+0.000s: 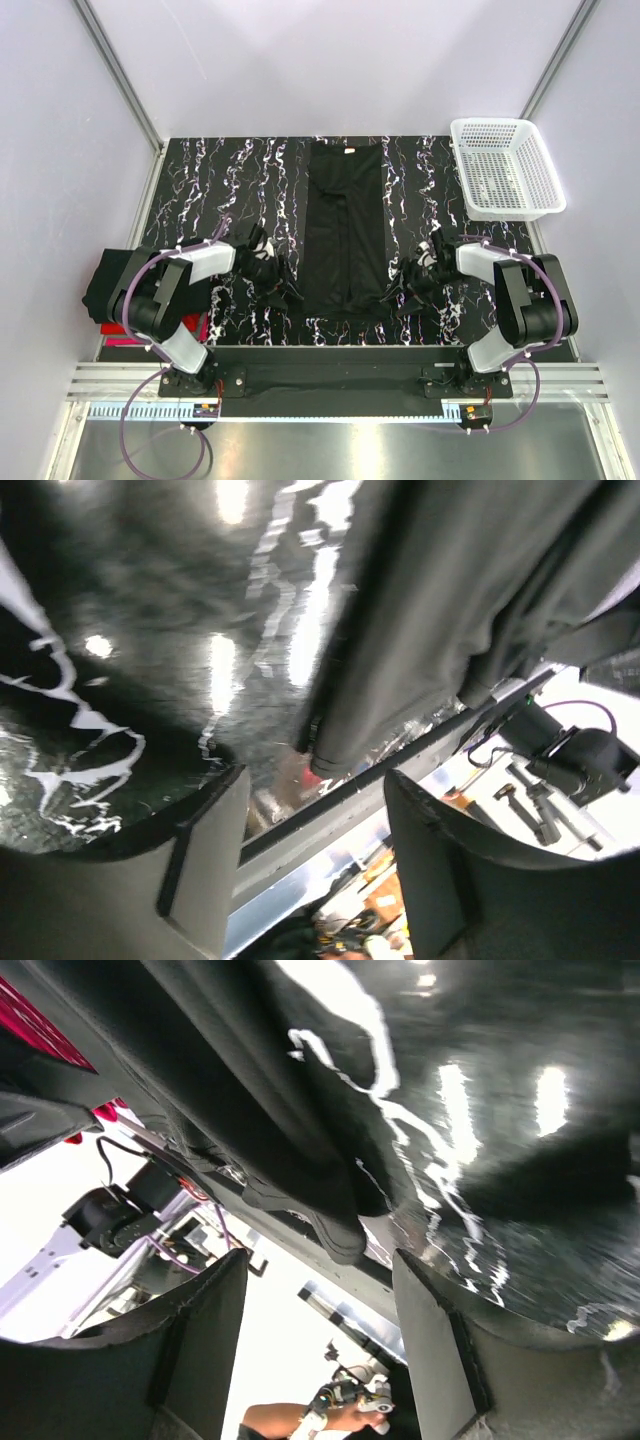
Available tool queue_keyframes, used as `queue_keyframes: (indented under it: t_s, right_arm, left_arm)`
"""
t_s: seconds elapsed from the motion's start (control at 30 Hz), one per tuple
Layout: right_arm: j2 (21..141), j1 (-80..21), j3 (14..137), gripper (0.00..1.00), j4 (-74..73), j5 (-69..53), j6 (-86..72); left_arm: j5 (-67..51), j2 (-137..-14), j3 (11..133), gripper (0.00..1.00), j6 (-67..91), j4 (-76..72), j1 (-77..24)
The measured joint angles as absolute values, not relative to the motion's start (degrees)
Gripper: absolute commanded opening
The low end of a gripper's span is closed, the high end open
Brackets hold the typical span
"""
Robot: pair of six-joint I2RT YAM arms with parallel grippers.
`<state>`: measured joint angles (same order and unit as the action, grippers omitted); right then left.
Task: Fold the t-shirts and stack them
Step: Fold the tshirt
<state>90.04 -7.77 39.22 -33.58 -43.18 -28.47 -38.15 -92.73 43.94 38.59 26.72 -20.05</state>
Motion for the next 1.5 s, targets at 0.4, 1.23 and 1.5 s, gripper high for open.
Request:
queue_keyframes:
  t_s: [0.4,1.23,1.5]
  right_arm:
    - [92.6,-12.4,39.0,0.54,-29.4,-40.6,-32.0]
    - [95.7,-13.7,39.3,0.09,-24.3,-42.2,-33.1]
    - [92.1,-13.8,39.8,0.00,-25.5,-45.0,-32.8]
  left_arm:
    - [-39.2,-92.7,40.2,0.55,45.7,19.0,-21.0]
    - [-40.3,-97.7,42.0,0.00,44.9,17.5,-25.6]
    - [-40.3,-97.4,46.7,0.00,42.8,19.8,-23.8]
